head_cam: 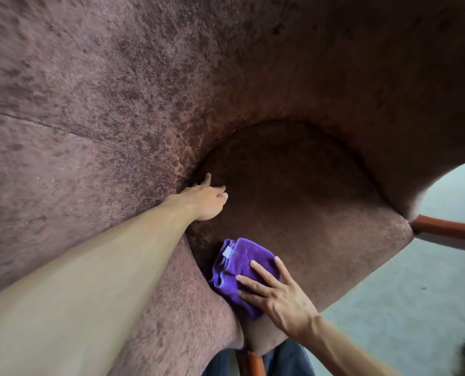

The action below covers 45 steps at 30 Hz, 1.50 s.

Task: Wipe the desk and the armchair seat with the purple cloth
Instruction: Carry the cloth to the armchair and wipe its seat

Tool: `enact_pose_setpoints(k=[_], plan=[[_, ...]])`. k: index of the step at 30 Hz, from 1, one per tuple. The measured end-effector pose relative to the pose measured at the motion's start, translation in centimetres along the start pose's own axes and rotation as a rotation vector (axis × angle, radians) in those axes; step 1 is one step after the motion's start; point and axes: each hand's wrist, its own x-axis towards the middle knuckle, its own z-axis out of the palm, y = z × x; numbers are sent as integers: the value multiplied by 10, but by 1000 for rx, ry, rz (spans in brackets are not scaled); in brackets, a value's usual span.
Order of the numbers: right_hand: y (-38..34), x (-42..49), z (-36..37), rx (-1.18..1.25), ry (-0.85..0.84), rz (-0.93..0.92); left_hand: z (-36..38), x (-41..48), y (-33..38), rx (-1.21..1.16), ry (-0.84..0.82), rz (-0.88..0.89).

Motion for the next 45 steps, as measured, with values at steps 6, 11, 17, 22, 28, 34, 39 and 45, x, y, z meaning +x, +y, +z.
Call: enact_pose_setpoints(k=[6, 11, 17, 22, 28, 34, 39, 45], plan=[[20, -23, -4, -86, 22, 36, 2, 6, 0, -9, 18, -12], [47, -33, -26, -20, 154, 89, 0, 8, 6, -37, 73, -33], [92, -1, -96, 482, 407, 369, 1, 9, 13, -153, 286, -90], [132, 48, -146, 834, 857, 816, -5, 14, 9, -335, 387, -146], [146, 56, -172, 777, 1310, 909, -11, 22, 11, -517, 471, -242], [95, 149, -151, 484, 579, 592, -14, 32, 12, -641, 534, -303], [81, 143, -148, 584, 605, 436, -12, 36, 8, -568, 503, -307], [119, 87, -221, 1245, 751, 458, -52, 3, 29, -829, 451, -91]])
